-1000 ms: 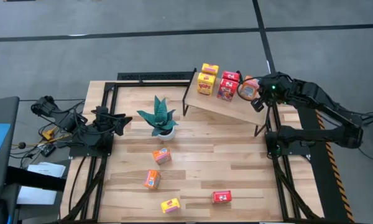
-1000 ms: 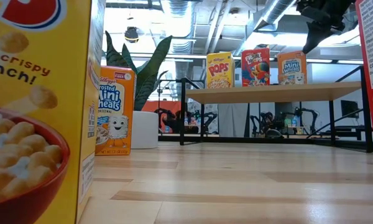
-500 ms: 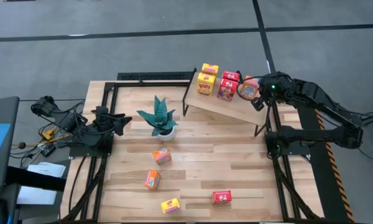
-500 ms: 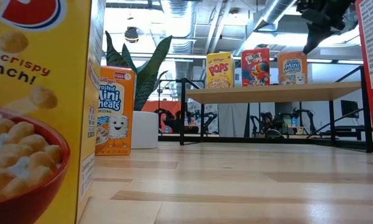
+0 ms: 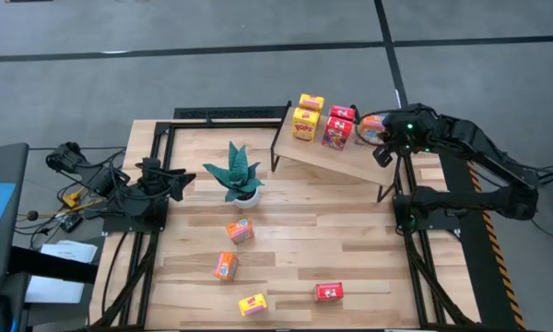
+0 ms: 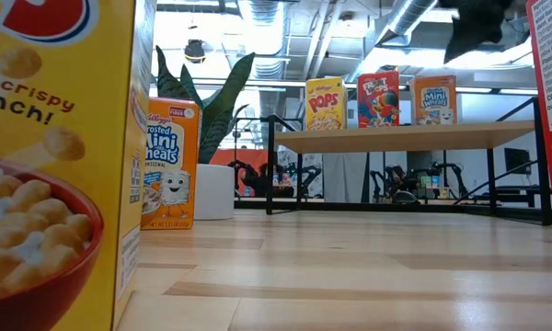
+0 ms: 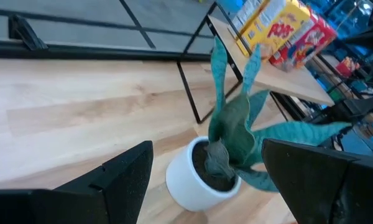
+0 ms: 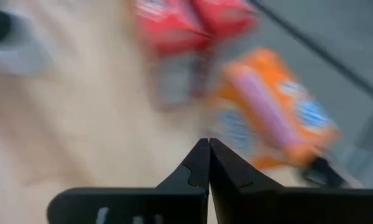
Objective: Stack cereal on shelf
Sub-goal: Put the top orange cereal box on the shelf aligned with the other orange cereal box
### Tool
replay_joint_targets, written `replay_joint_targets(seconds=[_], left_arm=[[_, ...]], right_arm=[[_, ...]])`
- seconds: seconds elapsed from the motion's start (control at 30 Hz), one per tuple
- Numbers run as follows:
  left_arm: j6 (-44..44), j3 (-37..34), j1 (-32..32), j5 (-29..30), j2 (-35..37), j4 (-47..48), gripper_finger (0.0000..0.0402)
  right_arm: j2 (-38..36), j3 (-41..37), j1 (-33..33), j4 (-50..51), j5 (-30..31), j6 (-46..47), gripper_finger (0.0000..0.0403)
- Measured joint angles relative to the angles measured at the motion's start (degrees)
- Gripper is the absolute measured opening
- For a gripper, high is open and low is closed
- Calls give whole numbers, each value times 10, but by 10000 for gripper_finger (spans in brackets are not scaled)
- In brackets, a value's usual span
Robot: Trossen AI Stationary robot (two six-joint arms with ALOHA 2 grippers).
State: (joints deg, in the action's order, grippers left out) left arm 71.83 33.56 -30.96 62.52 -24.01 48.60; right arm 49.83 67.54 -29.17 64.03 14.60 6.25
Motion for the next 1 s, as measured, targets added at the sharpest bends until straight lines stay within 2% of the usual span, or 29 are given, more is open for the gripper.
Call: replay_joint_targets(seconds=[0.13, 0.23, 0.33, 0.4, 0.57, 0.67, 0.77, 1.0], left_arm=[[0, 0, 0, -30, 0, 0, 293], [-5, 0, 0, -42, 0, 0, 293], [-6, 0, 0, -48, 0, 0, 293], [-10, 0, 0, -53, 0, 0, 293], [-12, 0, 0, -71, 0, 4, 293], [-10, 0, 0, -77, 0, 8, 293], [-7, 0, 0, -84, 0, 10, 293], [-9, 0, 0, -98, 0, 13, 293]], right_arm=[[-1, 33, 41, -30, -156, 34, 26], [5, 35, 102, -99, -231, 64, 45], [34, 35, 184, -167, -231, 72, 78], [63, 35, 233, -212, -208, 54, 107], [159, 35, 325, -343, -141, -2, 205], [228, 45, 343, -411, -136, -7, 262], [296, 71, 345, -437, -141, -24, 299], [454, 150, 345, -434, -172, -110, 331]])
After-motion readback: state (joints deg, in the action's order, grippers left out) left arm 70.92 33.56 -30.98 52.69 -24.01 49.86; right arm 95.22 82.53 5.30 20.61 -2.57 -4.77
